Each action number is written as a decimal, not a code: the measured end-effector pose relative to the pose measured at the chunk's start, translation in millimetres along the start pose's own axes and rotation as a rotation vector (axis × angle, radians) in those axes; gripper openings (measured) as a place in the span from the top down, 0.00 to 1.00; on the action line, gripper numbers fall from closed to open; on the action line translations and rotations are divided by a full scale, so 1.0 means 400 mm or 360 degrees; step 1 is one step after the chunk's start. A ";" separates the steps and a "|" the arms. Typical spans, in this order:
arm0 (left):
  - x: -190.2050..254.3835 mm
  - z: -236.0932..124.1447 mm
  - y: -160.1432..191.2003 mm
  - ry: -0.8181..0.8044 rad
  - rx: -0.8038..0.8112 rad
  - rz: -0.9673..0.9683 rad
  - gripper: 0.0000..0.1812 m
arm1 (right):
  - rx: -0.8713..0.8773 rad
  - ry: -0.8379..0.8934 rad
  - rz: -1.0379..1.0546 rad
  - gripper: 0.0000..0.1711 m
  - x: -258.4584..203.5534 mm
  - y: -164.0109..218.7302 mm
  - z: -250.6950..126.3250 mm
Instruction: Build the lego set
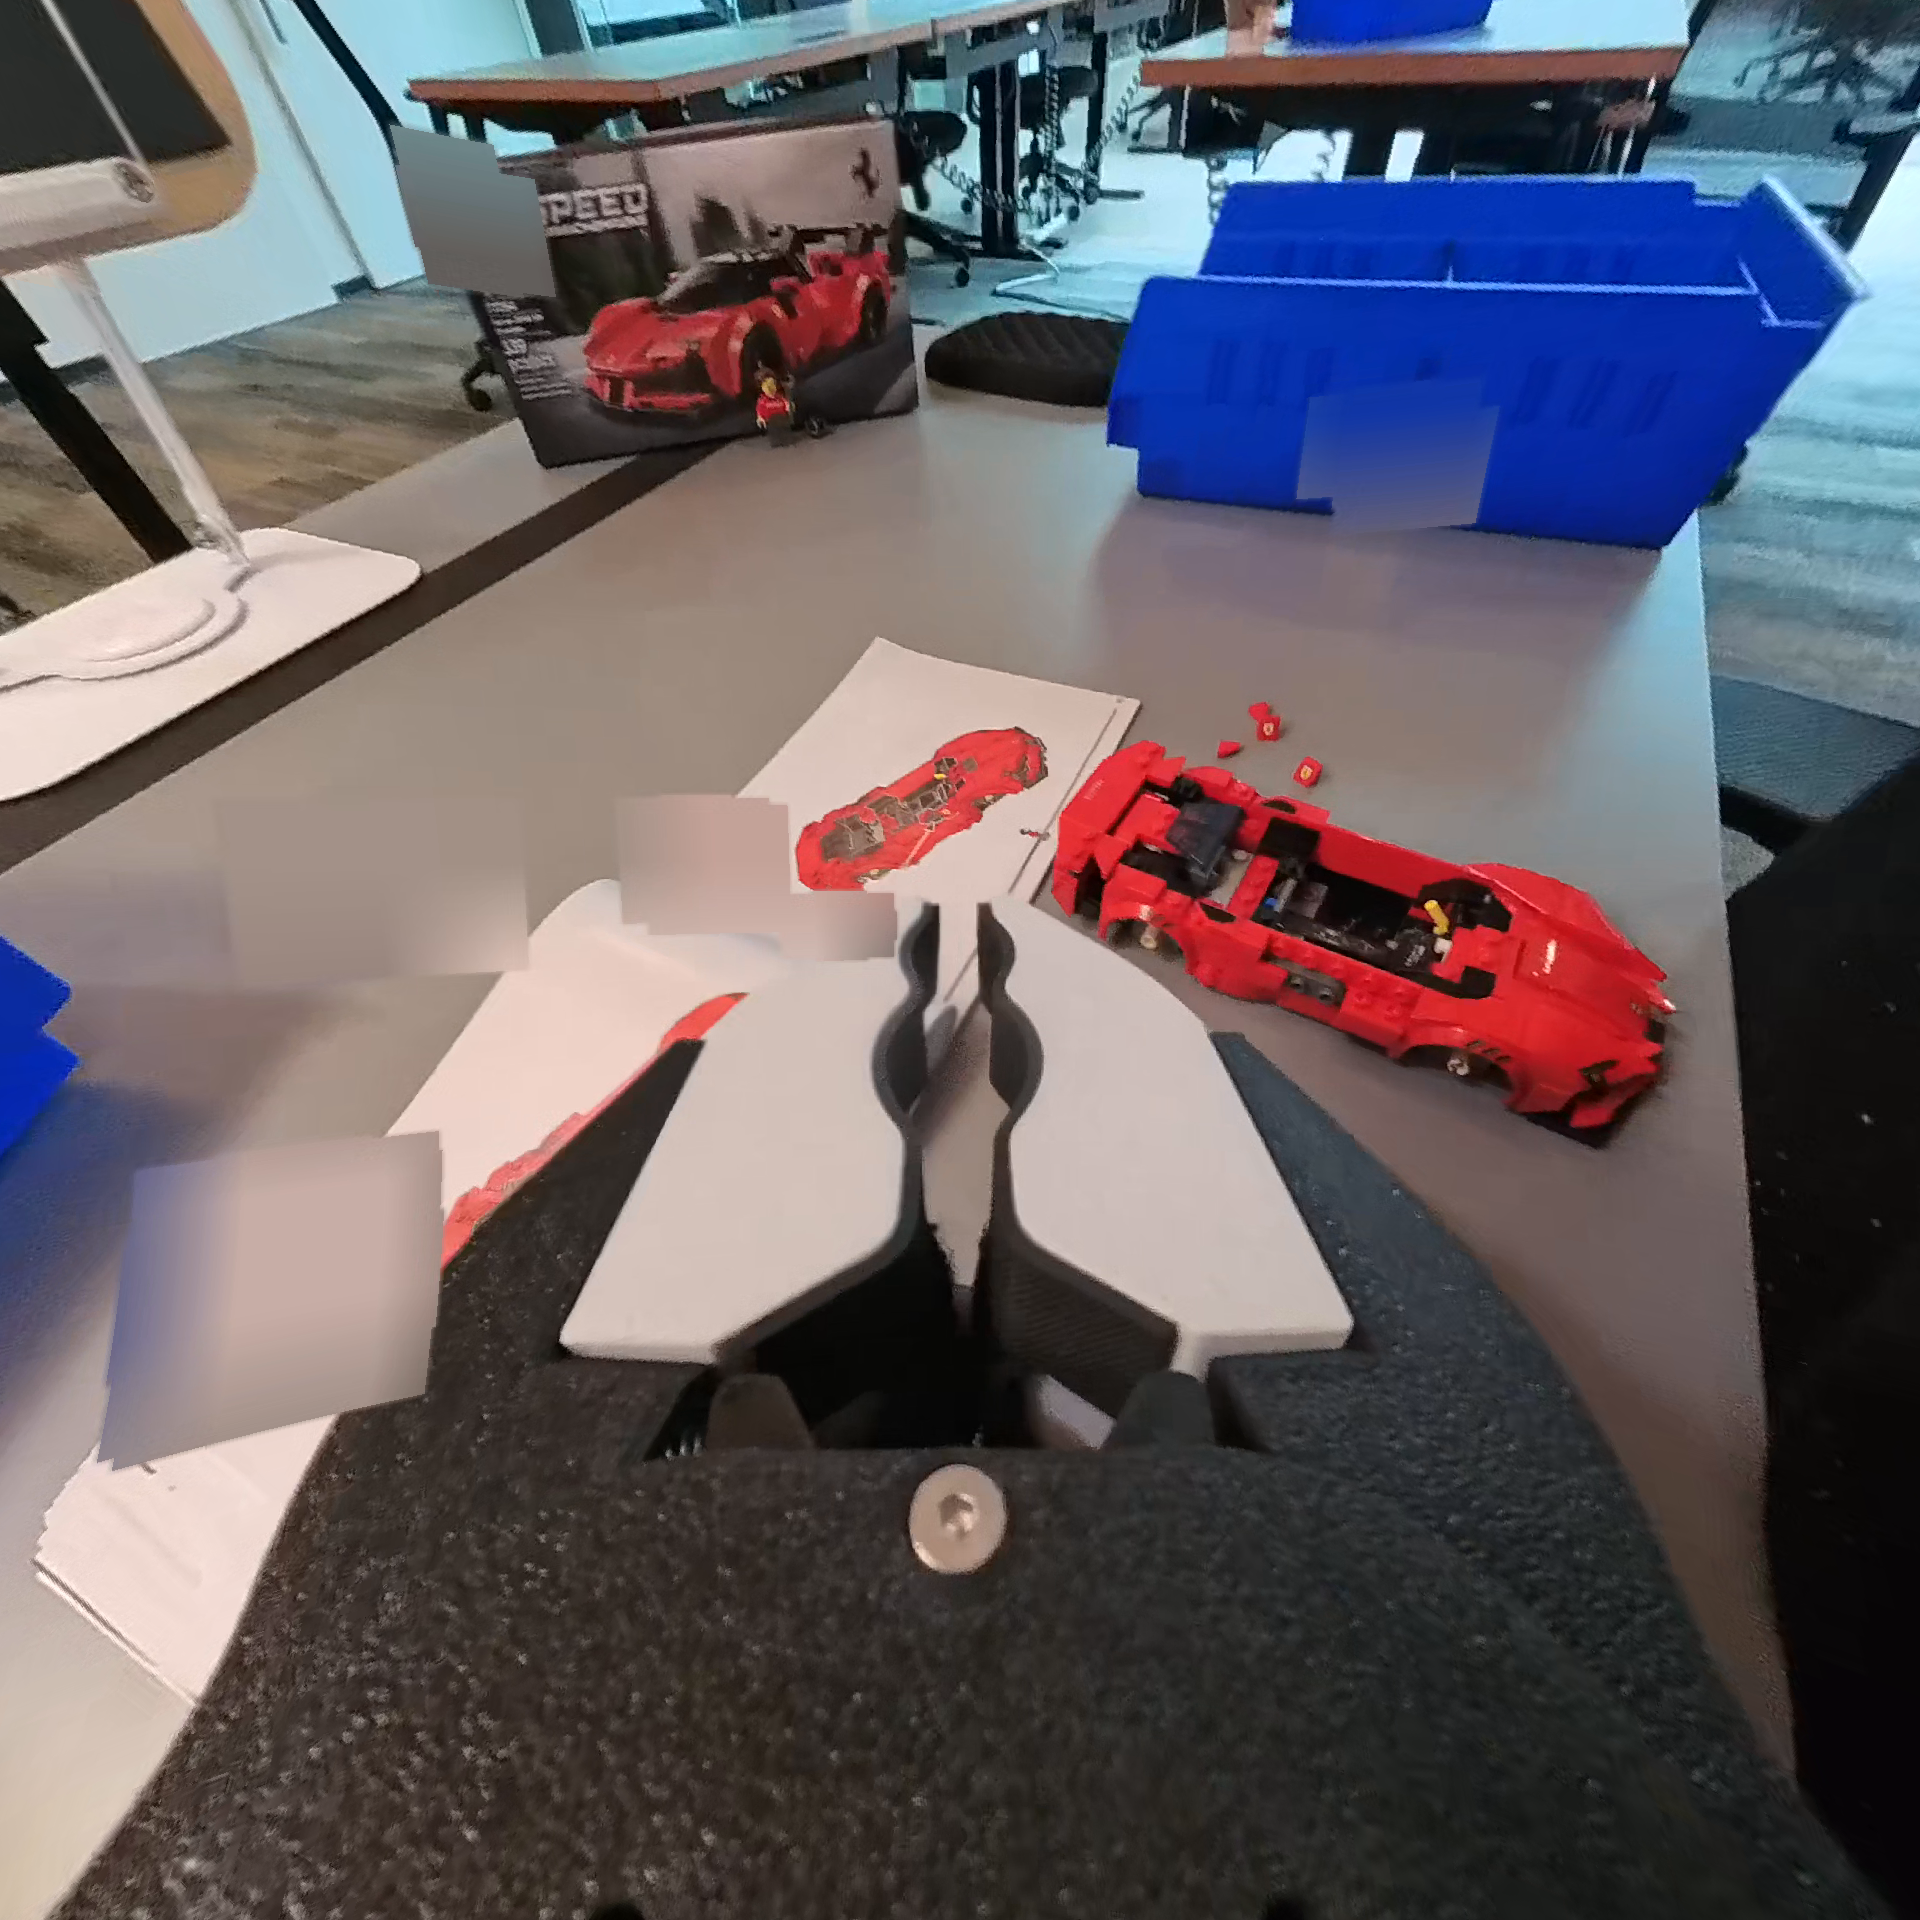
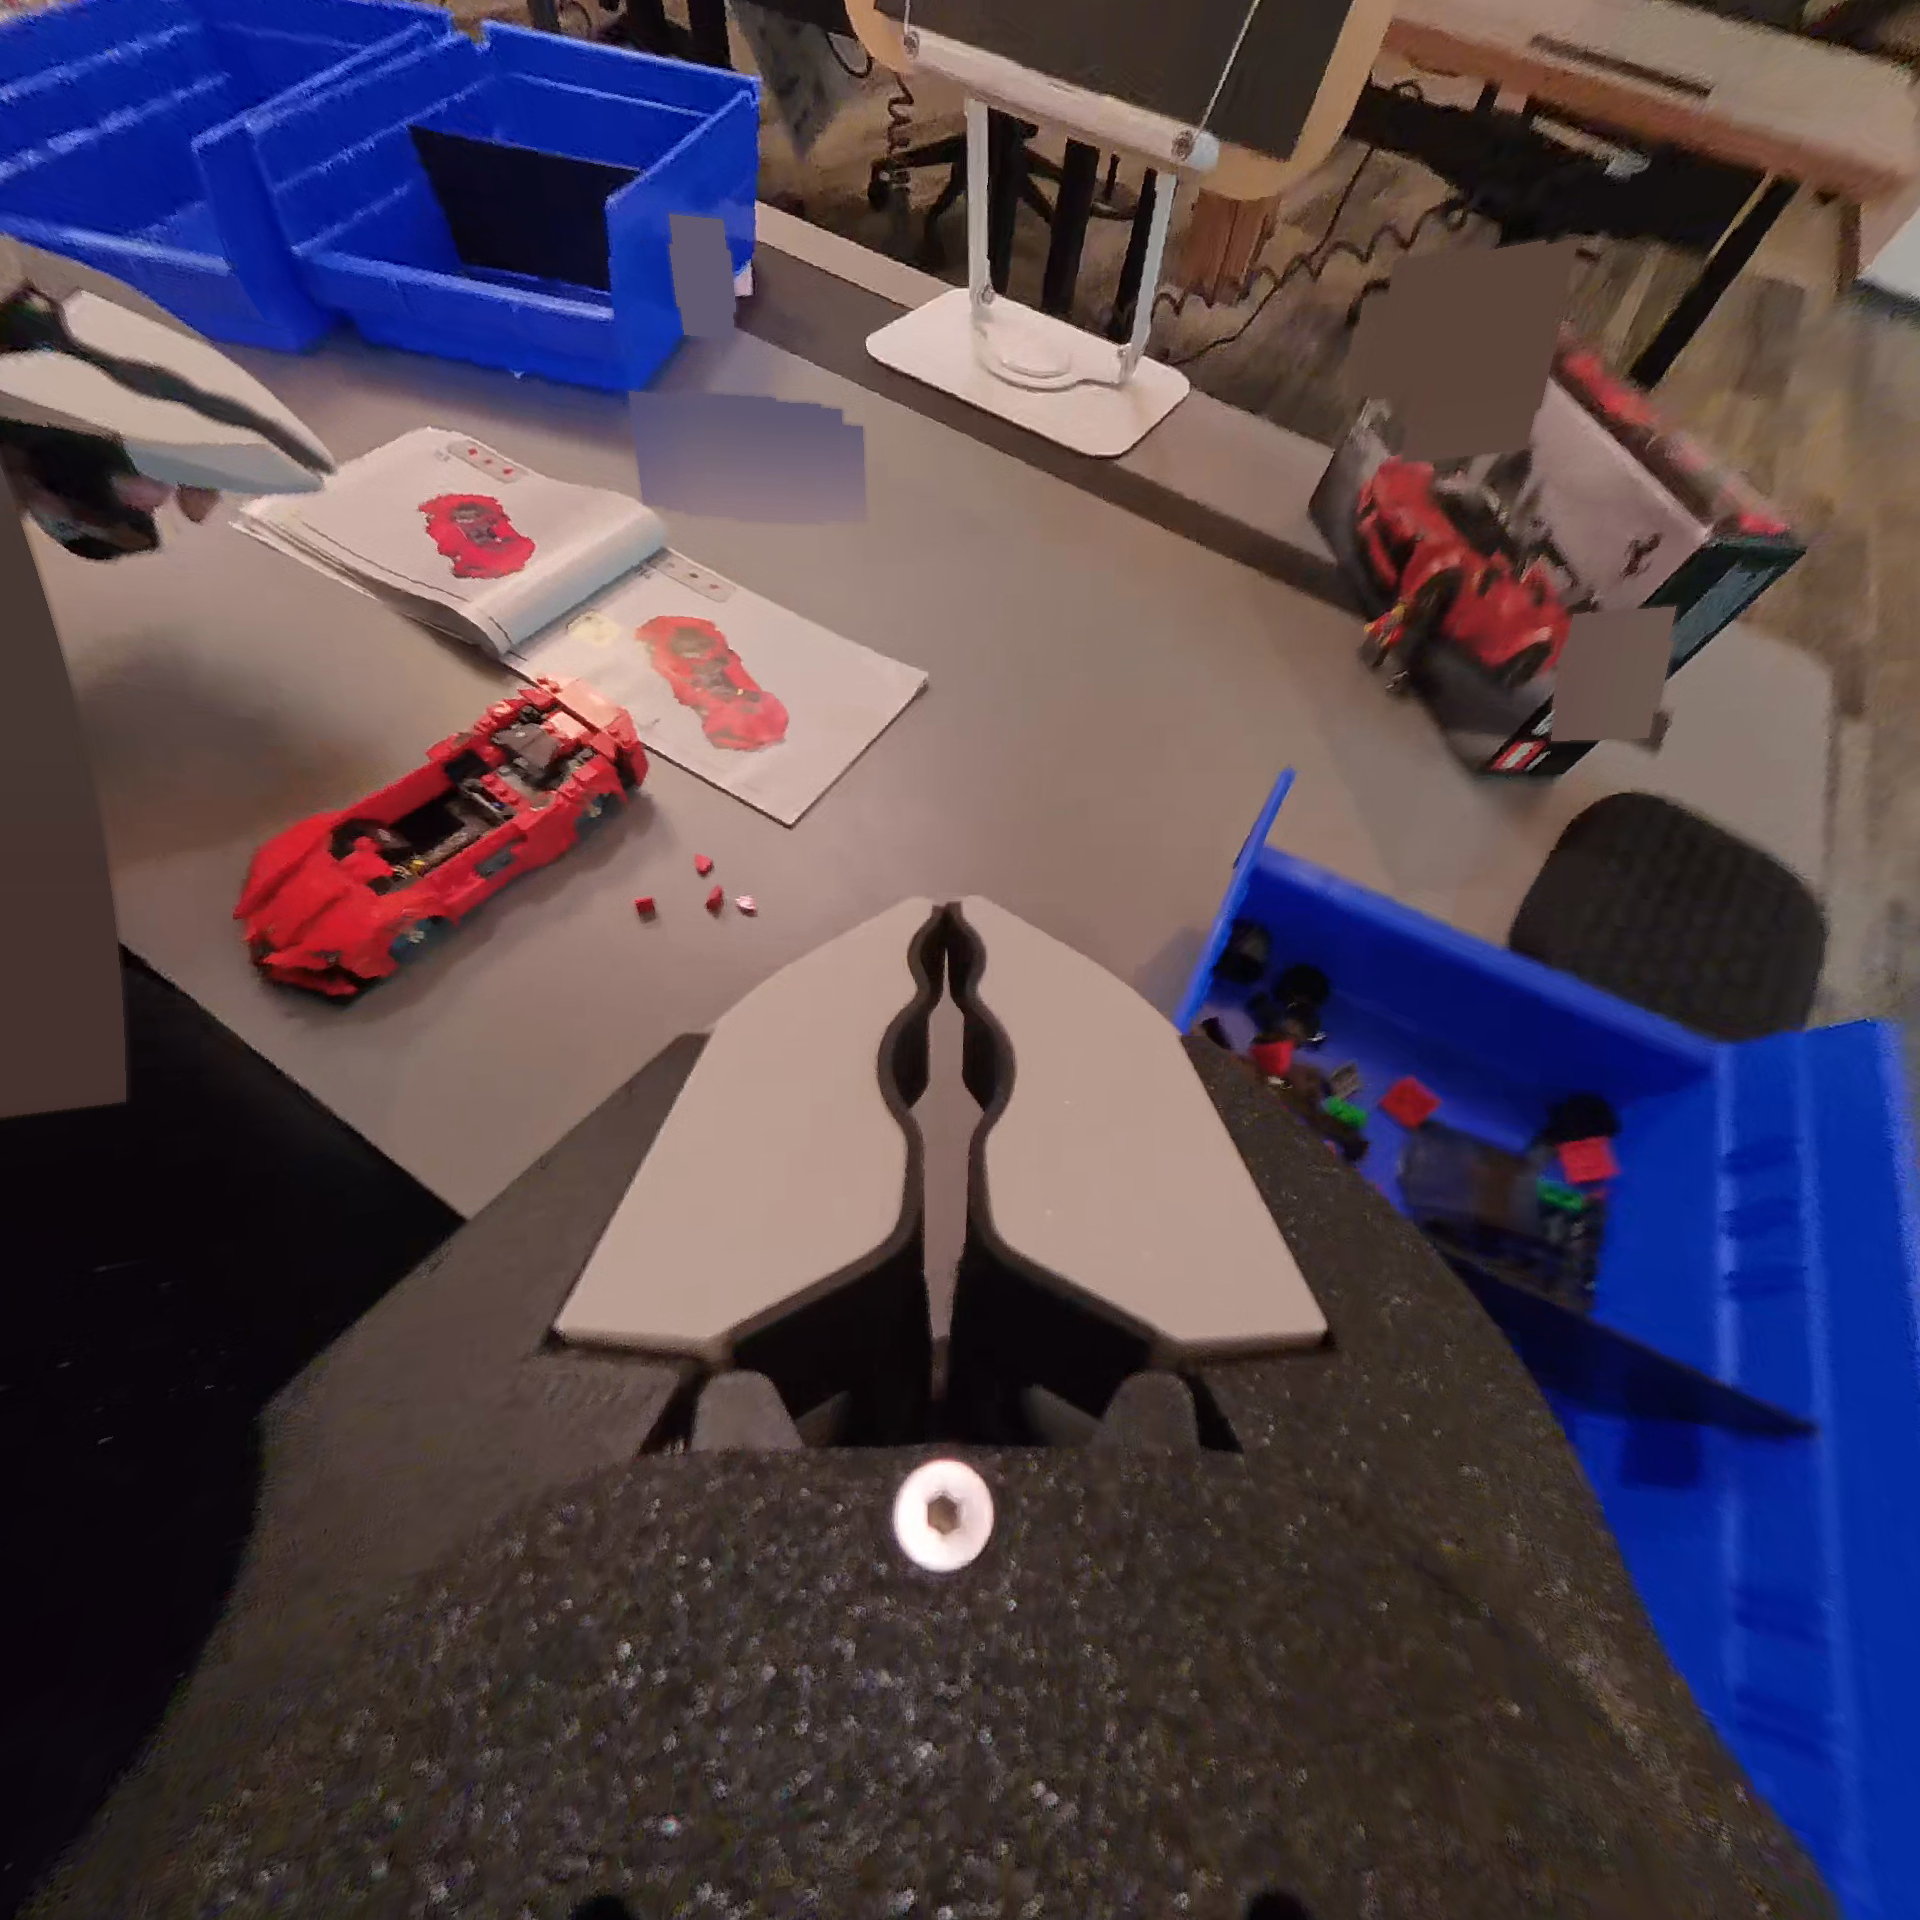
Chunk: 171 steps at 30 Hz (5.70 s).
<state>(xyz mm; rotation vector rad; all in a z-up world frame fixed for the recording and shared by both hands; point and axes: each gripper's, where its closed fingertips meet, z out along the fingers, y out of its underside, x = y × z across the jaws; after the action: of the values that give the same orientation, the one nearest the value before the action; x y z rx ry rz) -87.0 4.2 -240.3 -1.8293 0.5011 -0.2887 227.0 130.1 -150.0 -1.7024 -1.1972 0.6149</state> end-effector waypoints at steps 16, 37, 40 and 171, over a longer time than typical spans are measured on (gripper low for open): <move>-0.047 0.046 -0.111 -0.0107 0.0196 -0.0016 0.95 | -0.1090 -0.0344 -0.0356 0.94 0.255 0.322 -0.117; -0.041 0.132 -0.123 -0.0138 0.0042 0.0006 0.95 | -0.1871 -0.0623 -0.0362 0.88 0.284 0.580 -0.074; -0.040 0.136 -0.118 -0.0135 0.0019 0.0014 0.95 | -0.1860 -0.0626 -0.0368 0.89 0.283 0.579 -0.070; -0.019 0.119 -0.013 -0.0051 -0.0060 -0.0117 0.90 | -0.0504 0.0188 -0.0228 0.88 0.219 0.015 -0.167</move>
<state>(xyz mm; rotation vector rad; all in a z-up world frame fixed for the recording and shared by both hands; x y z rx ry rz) -71.9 49.5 -249.8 -1.8885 0.4201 -0.3010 318.1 182.5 -116.7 -1.8639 -1.3717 0.2421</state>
